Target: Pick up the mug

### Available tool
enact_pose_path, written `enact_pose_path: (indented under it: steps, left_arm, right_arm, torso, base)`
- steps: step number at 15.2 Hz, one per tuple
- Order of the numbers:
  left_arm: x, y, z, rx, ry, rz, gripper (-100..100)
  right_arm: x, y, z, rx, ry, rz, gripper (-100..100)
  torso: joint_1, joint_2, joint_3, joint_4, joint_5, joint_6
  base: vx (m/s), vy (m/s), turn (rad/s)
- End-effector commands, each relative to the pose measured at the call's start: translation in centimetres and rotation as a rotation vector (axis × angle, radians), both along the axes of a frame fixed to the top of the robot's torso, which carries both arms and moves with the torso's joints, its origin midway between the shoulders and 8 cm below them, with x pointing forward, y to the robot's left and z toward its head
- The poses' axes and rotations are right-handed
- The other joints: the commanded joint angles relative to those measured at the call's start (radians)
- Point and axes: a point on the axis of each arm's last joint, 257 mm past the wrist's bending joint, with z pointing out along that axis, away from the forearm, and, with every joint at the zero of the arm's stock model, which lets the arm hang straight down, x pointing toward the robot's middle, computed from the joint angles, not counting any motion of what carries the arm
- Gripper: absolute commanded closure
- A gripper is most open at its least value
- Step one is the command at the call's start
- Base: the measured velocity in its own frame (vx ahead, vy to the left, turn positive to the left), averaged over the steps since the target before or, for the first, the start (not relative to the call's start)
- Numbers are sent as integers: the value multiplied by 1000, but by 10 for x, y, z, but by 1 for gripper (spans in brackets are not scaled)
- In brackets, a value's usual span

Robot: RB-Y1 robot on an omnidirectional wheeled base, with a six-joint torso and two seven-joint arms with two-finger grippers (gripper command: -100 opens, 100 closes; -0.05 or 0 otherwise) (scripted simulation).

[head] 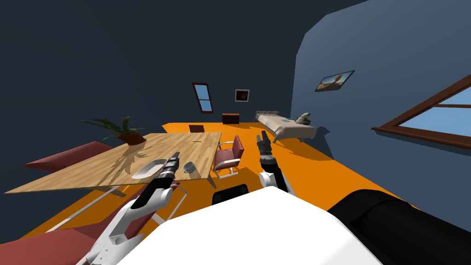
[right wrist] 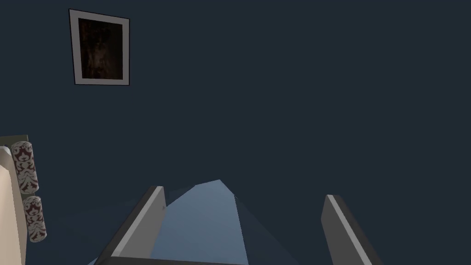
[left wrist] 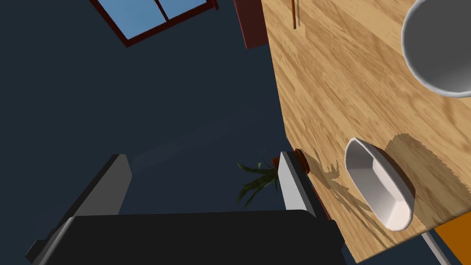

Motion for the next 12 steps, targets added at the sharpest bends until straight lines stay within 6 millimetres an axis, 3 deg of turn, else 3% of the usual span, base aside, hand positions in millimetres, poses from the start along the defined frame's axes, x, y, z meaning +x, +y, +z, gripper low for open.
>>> enact_pose_path:
  steps: [1,2,4,5,8,9,12]
  left_arm:
    - [0,8,-11,-4,42,17,-100]
    - [0,25,-19,0,75,43,-100]
    - [-2,27,-28,-8,110,53,-100]
    - [-3,44,-36,-7,142,79,-100]
    - [-6,46,-45,-15,180,90,-100]
    - [-8,63,-54,-18,218,119,-100]
    - [-12,64,-62,-26,250,127,-100]
  right_arm:
    - [0,0,0,0,0,0,0]
    - [0,0,0,0,0,0,0]
    - [0,0,0,0,0,0,0]
    - [0,0,0,0,0,0,0]
    - [0,0,0,0,0,0,0]
    - [0,0,0,0,0,0,0]
    - [0,0,0,0,0,0,0]
  torso:
    - [0,0,0,0,0,0]
    - [0,0,0,0,0,0]
    - [0,0,0,0,0,0]
    - [0,0,0,0,0,-1]
    - [0,0,0,0,0,0]
    - [0,0,0,0,0,-1]
    - [1,0,0,0,0,-1]
  base:
    - [2,-9,-106]
    - [5,-17,-211]
    - [5,-12,-133]
    - [7,-16,-175]
    - [5,-8,-84]
    - [6,-10,-171]
    - [5,-3,-101]
